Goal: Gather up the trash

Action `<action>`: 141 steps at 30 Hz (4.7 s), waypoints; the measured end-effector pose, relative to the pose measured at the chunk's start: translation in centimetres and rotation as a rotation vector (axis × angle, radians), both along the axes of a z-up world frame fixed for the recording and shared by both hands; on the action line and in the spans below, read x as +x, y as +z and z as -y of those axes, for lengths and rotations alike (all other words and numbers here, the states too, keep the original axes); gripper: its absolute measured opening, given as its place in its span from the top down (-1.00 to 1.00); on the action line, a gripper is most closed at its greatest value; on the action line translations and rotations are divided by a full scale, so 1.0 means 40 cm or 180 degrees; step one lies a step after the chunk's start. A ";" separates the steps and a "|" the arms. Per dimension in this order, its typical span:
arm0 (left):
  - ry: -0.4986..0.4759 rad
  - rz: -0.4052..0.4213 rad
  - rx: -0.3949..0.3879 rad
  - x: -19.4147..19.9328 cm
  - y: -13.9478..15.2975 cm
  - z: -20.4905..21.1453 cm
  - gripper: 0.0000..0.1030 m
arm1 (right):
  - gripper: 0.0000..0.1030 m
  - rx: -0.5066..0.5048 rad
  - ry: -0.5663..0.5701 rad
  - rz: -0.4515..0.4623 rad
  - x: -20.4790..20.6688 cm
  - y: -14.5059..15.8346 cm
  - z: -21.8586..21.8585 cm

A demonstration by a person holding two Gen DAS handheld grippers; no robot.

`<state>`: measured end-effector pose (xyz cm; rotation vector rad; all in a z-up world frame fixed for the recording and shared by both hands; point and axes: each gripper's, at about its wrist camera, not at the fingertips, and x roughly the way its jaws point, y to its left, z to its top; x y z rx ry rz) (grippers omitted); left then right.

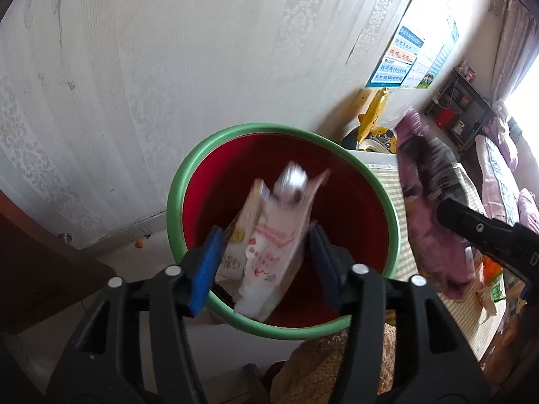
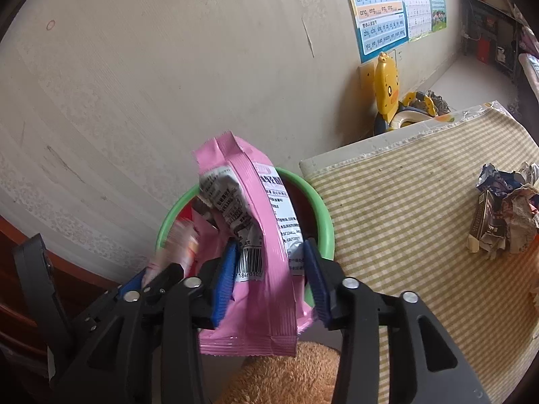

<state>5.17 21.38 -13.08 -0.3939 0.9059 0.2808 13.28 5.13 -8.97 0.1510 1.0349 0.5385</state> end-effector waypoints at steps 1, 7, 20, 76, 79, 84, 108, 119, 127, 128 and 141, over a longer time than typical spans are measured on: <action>0.0026 -0.0006 0.0002 0.000 -0.001 -0.002 -0.19 | 0.07 0.0009 -0.0008 0.0015 0.000 0.001 0.000; 0.0006 -0.0021 0.0043 0.001 0.004 0.007 -0.22 | -0.02 0.0077 0.0013 0.0071 -0.006 0.017 0.008; -0.0408 0.0055 0.0201 0.014 0.056 0.127 -0.22 | -0.14 -0.0310 -0.0624 0.0306 -0.062 0.019 0.309; -0.1875 -0.0567 0.0258 0.418 -0.097 0.903 0.06 | -0.17 -0.0528 -0.1726 0.0061 -0.308 -0.168 0.891; -0.1878 -0.0502 0.0181 0.401 -0.072 0.890 0.09 | -0.17 -0.0440 -0.1720 0.0056 -0.309 -0.167 0.896; -0.1896 -0.0191 0.0106 0.327 0.015 0.850 0.09 | -0.24 -0.0404 -0.1691 0.0033 -0.312 -0.168 0.890; -0.1561 0.0126 -0.0027 0.081 0.119 0.633 0.06 | -0.31 -0.1651 -0.0596 0.0087 -0.012 -0.128 0.786; -0.1491 0.0100 -0.0019 0.062 0.116 0.586 0.05 | 0.57 -0.2081 -0.0054 -0.0198 0.067 -0.217 0.733; -0.1497 0.0093 -0.0003 0.060 0.111 0.590 0.05 | 0.74 -0.1203 -0.0348 -0.0518 0.031 -0.182 0.808; -0.1501 0.0094 0.0004 0.060 0.112 0.591 0.05 | 0.71 -0.1109 -0.0343 -0.0558 0.028 -0.176 0.812; -0.1492 0.0072 0.0001 0.065 0.102 0.589 0.05 | -0.11 -0.0543 -0.0671 -0.0484 0.097 -0.145 0.801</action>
